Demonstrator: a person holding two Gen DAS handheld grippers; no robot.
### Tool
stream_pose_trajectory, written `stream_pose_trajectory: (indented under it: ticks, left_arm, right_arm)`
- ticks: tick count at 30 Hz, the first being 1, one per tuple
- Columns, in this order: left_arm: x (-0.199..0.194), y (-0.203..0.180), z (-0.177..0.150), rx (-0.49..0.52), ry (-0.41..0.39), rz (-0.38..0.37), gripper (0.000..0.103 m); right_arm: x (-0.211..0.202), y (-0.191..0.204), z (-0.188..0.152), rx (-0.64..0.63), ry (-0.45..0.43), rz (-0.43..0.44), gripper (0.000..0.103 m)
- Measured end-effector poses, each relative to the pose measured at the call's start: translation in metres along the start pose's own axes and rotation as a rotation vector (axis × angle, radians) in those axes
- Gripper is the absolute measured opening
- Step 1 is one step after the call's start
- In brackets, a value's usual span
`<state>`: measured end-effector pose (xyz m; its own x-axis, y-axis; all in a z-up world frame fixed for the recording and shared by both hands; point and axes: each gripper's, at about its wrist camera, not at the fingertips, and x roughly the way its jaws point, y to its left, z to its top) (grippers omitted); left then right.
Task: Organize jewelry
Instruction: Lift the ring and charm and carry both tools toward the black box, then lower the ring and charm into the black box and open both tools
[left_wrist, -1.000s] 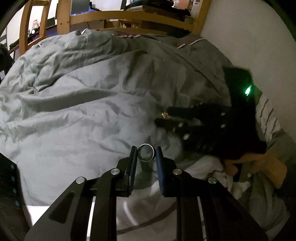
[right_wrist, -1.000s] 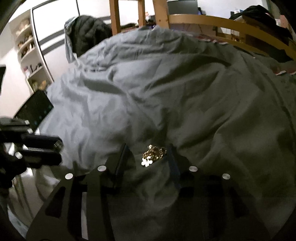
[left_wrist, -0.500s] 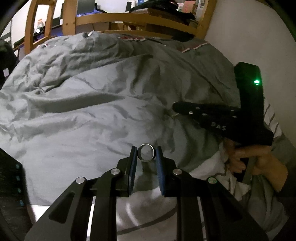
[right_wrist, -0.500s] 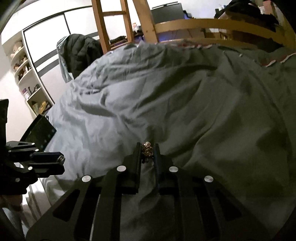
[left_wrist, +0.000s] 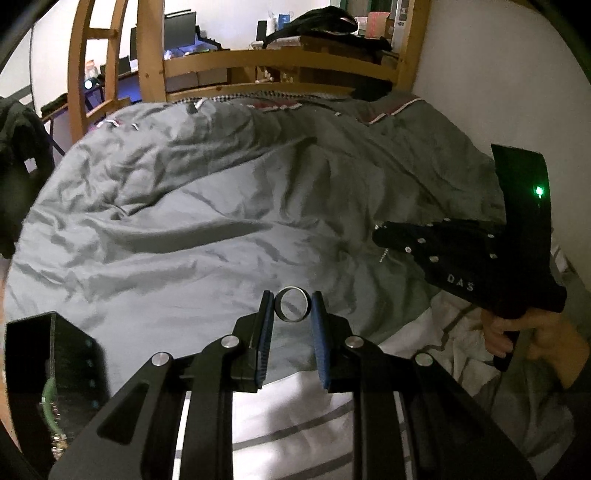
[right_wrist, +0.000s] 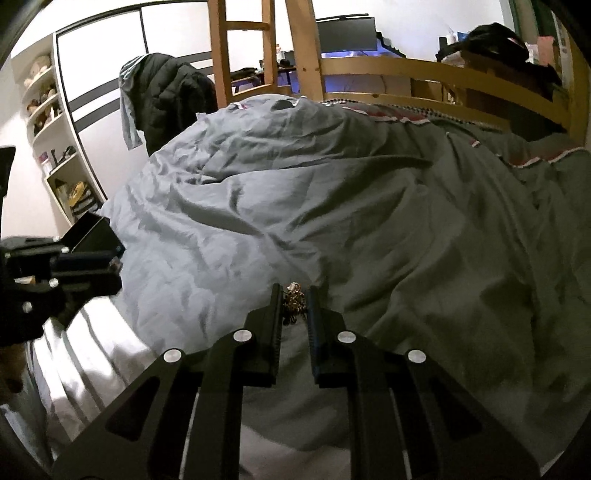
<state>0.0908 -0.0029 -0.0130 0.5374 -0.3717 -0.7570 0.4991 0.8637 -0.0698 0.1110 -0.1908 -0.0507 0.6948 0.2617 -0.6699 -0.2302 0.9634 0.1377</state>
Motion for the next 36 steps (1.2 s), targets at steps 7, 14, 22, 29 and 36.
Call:
stream_pose_trajectory:
  ticks: [7,14,22,29,36]
  left_arm:
    - [-0.035,0.015,0.007,-0.018,-0.020,0.035,0.020]
    - [-0.062,0.058,0.004,-0.101,-0.013,0.078,0.020]
    - [-0.094,0.117,-0.007,-0.228,-0.007,0.106,0.020]
    - [-0.115,0.163,-0.026,-0.330,0.002,0.150,0.020]
    - [-0.115,0.200,-0.043,-0.409,0.036,0.176,0.020]
  right_arm:
    - [-0.014,0.029,0.004,-0.053,0.016,-0.005,0.014]
    - [-0.021,0.070,0.015,-0.097,0.048,0.015,0.014]
    - [-0.020,0.140,0.026,-0.160,0.065,0.083,0.014]
    - [-0.010,0.200,0.037,-0.211,0.069,0.141,0.014]
    - [0.006,0.255,0.038,-0.259,0.085,0.198,0.014]
